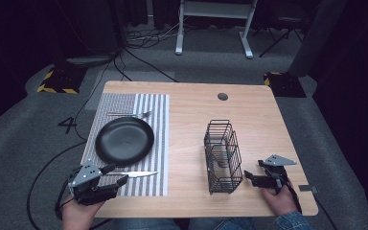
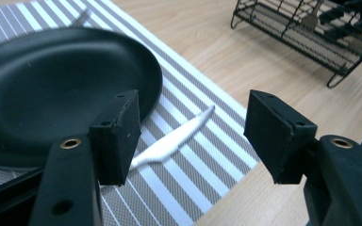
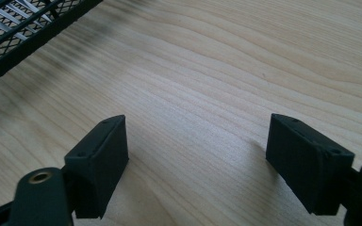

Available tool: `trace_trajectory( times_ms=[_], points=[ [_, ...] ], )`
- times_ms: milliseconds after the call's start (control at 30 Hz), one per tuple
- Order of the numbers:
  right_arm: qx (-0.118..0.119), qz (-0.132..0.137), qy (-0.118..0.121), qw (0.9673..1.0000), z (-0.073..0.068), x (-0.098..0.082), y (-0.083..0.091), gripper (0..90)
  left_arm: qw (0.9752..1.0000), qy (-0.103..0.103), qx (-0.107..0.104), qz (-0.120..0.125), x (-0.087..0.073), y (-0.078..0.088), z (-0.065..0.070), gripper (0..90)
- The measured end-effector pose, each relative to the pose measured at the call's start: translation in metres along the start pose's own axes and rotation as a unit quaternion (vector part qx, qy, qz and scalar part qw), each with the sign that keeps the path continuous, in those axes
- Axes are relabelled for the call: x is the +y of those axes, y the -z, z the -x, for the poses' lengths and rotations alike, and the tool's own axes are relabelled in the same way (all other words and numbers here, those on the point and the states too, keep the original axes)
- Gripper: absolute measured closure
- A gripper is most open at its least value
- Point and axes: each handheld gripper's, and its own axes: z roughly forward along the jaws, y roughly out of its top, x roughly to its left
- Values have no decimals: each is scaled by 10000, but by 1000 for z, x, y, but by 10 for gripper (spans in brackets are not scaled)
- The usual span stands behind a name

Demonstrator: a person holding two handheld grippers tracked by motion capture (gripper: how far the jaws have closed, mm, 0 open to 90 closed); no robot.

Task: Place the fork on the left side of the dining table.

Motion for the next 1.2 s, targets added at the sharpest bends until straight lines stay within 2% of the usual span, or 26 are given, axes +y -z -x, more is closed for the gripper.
trace_trajectory(
  times_ms=[133, 200, 467, 500, 567, 767, 867, 967, 1067, 1133, 1167, 1200],
  points=[
    [-1, -1, 0, 10000, 0, 0, 0, 214, 9999, 48, -18, -87, -9, -5, 0, 362],
    [-1, 0, 1, 10000, 0, 0, 0, 214, 9997, 41, -43, -256, -13, -10, 0, 361],
    [-2, 1, 2, 10000, 0, 0, 0, 215, 9985, -211, -38, -505, -28, -21, 3, 348],
    [-3, 1, 2, 10000, 0, 0, 0, 215, 9975, -264, -35, -657, -32, -24, 2, 346],
    [-3, 1, 3, 10000, 0, 0, 0, 214, 9966, -285, -51, -769, -36, -27, 1, 345],
    [6, 2, 4, 10000, 0, 0, 0, 214, 9952, -390, -99, -887, -43, -31, 3, 331],
    [6, 2, 5, 10000, 0, 0, 0, 214, 9927, -648, -73, -1011, -44, -33, 4, 320],
    [6, 2, 4, 10000, 0, 0, 0, 214, 9908, -774, -129, -1102, -48, -38, 5, 308],
    [5, 2, 4, 10000, 0, 0, 0, 214, 9868, -1029, -159, -1238, -53, -45, 9, 304],
    [6, 2, 4, 10000, 0, 0, 0, 214, 9870, -1034, -183, -1214, -54, -46, 9, 284],
    [7, 1, 3, 10000, 0, 0, 0, 214, 9882, -963, -252, -1161, -56, -47, 7, 282],
    [7, 2, 3, 10000, 0, 0, 0, 214, 9882, -963, -252, -1161, -56, -47, 7, 277]
  ],
)
